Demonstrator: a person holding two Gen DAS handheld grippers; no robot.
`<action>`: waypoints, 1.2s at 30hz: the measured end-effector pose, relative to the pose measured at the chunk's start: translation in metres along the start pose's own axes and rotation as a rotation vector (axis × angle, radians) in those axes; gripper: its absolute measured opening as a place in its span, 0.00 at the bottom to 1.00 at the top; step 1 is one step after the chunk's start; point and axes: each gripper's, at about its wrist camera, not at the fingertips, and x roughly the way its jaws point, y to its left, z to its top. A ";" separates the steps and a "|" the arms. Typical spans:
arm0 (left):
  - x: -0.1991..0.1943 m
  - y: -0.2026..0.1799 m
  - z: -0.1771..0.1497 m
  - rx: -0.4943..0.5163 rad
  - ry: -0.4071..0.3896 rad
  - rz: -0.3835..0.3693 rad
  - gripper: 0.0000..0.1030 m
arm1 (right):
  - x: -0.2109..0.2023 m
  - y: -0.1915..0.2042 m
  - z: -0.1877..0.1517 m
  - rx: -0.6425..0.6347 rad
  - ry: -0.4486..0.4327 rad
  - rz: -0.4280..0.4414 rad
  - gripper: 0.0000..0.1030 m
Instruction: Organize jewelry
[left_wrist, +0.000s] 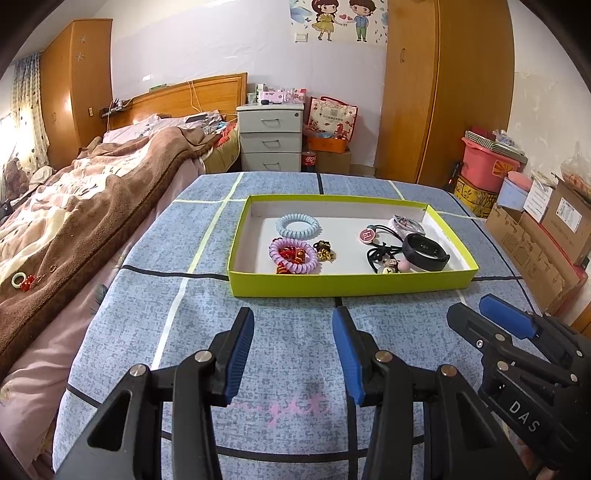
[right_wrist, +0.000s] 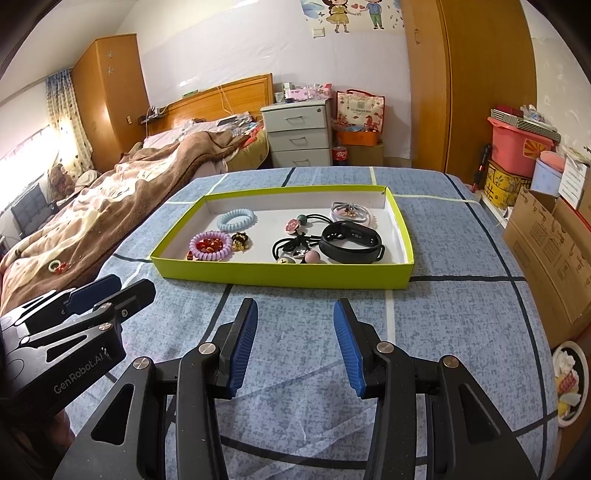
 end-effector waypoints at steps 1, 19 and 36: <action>0.000 0.000 0.000 0.003 -0.003 0.000 0.45 | 0.000 0.000 0.000 0.001 0.000 0.000 0.43; -0.001 0.000 0.000 0.001 -0.002 0.000 0.45 | 0.000 0.003 -0.003 0.000 0.004 0.002 0.43; -0.003 0.000 0.000 -0.001 0.000 0.003 0.45 | 0.001 0.004 -0.004 -0.001 0.005 0.002 0.43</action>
